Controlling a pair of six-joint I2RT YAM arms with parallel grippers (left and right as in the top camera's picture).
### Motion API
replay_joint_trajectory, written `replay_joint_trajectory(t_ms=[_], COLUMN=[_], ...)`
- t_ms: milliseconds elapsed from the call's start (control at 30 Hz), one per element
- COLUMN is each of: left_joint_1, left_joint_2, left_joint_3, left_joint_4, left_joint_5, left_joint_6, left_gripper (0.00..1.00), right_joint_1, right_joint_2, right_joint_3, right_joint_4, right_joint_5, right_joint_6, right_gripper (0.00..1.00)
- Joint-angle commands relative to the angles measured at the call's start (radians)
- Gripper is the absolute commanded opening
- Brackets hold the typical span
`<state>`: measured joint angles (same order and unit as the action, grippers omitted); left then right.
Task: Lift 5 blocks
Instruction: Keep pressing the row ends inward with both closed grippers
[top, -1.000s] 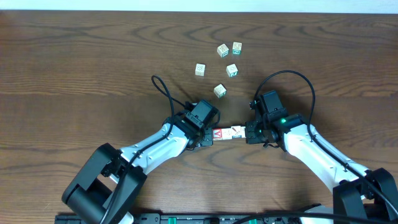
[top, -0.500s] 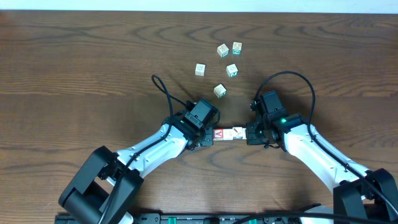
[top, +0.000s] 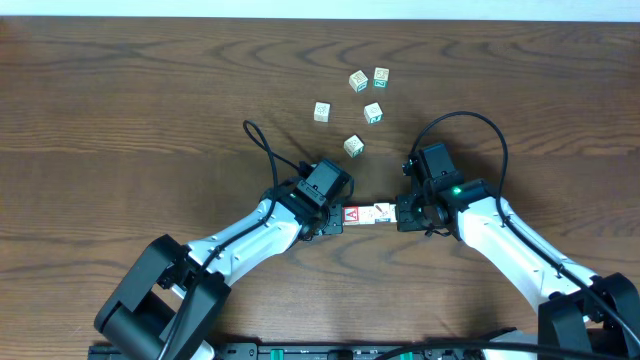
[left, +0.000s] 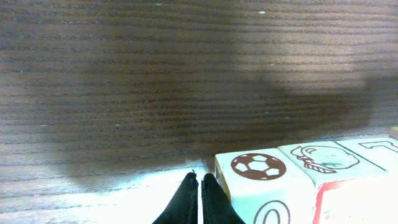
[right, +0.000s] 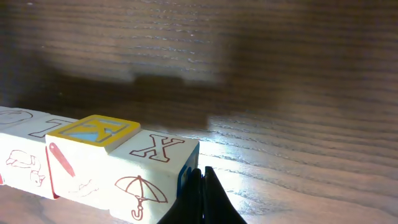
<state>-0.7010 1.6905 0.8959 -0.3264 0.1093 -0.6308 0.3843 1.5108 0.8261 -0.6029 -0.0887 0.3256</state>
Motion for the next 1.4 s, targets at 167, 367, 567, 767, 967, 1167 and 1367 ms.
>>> replay_joint_trajectory(t_ms=[167,367,567,767,967,1167,1367], left_joint_1=[-0.042,-0.042,-0.042,-0.042,-0.042,-0.042,-0.042], left_joint_2=[-0.068,-0.073,-0.073,-0.074,-0.094,-0.110,-0.111], left_joint_3=[0.053,0.053,0.053,0.055,0.058,0.058,0.060], left_joint_4=[0.051,0.052,0.052,0.051,0.051,0.051,0.051], left_joint_5=[0.164,0.164,0.168,0.168,0.168,0.168,0.171], left_joint_6=[0.009,0.008,0.008,0.008,0.009,0.008,0.005], left_gripper=[0.07,0.07,0.07,0.07,0.07,0.07,0.07], right_joint_1=[0.043,0.043,0.044,0.044,0.046,0.050,0.050], right_joint_2=[-0.030,-0.039,-0.041,-0.041,-0.042,-0.056,-0.086], right_joint_3=[0.071,0.082,0.098,0.111,0.111,0.114,0.116], right_joint_4=[0.025,0.012,0.002,-0.012,-0.018,-0.024,-0.026], right_joint_5=[-0.278,-0.275,-0.275,-0.275,-0.275,-0.275,-0.275], right_joint_6=[-0.001,-0.001,-0.001,-0.001,0.000,0.000,-0.001], right_gripper=[0.01,0.01,0.01,0.01,0.01,0.01,0.01])
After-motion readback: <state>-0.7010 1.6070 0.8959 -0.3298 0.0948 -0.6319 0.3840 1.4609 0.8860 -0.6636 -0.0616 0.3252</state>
